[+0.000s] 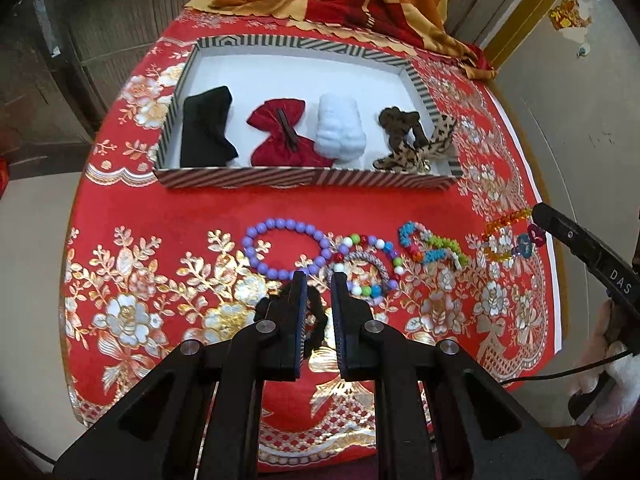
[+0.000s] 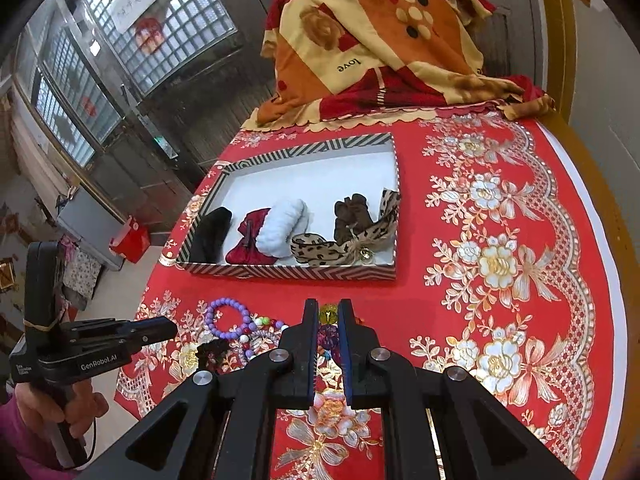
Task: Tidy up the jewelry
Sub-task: 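Lift the black scrunchie with the left tool while the right tool grasps the amber bead bracelet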
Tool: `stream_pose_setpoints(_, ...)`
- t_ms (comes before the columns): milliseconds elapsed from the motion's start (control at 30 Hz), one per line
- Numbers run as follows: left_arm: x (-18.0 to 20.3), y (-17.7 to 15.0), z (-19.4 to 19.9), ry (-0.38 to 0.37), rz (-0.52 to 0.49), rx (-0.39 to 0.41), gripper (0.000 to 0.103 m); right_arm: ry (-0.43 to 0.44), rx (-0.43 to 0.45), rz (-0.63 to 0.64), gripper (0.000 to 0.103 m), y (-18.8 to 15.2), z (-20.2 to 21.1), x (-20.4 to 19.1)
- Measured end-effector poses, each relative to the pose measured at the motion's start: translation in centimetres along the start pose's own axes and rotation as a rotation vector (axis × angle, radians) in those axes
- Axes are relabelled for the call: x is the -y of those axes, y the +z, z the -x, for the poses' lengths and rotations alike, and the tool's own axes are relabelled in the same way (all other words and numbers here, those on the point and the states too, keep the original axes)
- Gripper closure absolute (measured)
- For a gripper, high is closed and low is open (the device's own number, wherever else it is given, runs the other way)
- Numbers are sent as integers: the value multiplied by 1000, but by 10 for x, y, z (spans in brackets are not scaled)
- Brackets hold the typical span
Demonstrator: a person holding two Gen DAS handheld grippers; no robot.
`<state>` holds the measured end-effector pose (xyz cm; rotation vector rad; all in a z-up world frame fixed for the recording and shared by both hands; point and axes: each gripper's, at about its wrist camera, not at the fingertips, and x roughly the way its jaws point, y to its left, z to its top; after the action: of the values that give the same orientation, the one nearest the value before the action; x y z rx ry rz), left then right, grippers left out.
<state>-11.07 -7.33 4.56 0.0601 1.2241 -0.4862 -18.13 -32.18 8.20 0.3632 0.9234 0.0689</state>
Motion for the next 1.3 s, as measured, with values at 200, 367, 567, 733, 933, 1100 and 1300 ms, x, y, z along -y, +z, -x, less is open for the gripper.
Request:
stream_pose_setpoints(200,-10,1,-2,5,20,-4,92,-2,-2,0,94,1,-1,-2)
stream_pose_setpoints(367,-16,-5,-17,17,28,-69,90,1,-12,-4,94,-1,-4,-4)
stream_pose_setpoints(567,-27,-23,-49,108,33,-131,60,1,-27,-1,94,-4,-6,-5)
stream_pose_setpoints(733,-26,-28,-71,167,9,-147,61,0,-31,6,94,-4,-5,-8)
stream_pose_setpoints(933,-25,-28,-70,142,10,-136,93,3,-30,20,94,-2,-3,-13)
stream_pose_setpoints(1100,-28,-21,-51,98,16,-106,94,11,-25,28,94,2,-4,-16)
stream_pose_setpoints(1300,-27,-11,-22,64,19,-48,95,24,-19,44,94,7,-6,-24)
